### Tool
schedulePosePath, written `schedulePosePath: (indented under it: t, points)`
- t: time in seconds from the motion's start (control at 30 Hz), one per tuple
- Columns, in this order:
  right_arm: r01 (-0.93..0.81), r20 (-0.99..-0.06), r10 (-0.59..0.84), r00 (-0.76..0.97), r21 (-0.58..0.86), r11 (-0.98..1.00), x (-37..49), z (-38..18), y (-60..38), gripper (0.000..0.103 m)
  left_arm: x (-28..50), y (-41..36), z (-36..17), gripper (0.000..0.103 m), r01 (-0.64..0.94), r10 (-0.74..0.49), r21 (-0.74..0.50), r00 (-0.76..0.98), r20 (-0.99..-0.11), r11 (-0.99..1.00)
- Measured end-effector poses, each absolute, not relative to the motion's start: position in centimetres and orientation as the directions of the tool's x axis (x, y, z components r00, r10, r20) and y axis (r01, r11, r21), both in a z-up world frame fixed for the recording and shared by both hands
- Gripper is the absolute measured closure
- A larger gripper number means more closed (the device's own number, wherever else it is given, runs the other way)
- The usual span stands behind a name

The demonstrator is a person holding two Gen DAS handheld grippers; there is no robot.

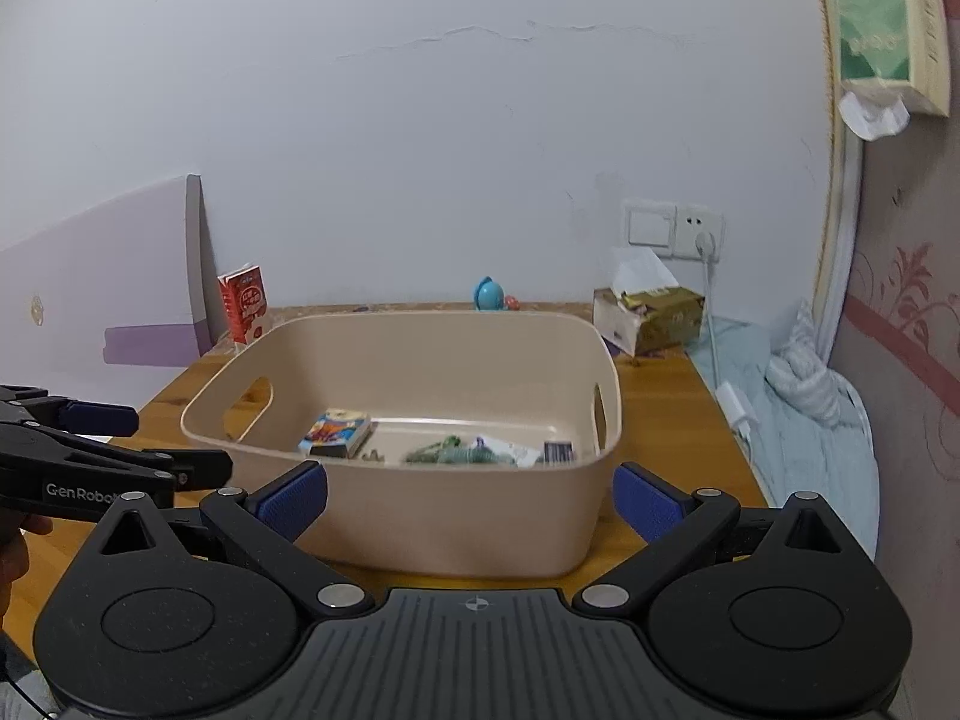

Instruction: Organize objects

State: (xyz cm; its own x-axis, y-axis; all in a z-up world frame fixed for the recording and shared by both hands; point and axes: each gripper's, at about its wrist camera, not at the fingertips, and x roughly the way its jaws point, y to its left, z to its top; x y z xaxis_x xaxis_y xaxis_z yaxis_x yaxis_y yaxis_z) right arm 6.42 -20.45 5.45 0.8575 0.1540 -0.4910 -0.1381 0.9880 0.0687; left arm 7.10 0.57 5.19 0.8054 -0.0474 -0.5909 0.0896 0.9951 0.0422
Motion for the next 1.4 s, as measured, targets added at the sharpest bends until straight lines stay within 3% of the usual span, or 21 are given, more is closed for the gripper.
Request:
schedulePosePath:
  t: [0.47,1.4]
  points:
    - [-0.14,-0.528,0.164,0.833,0.085,0.986,2.6,4.7,-20.4,0.0,2.4,0.0,4.9,0.011,0.123,-0.109,-0.02,0.775,-0.622,0.992]
    - [-0.16,-0.588,0.167,0.791,0.066,0.985,0.7,4.6,-19.3,0.0,-0.6,1.3,4.7,0.011,0.076,-0.082,-0.04,0.724,-0.684,0.996]
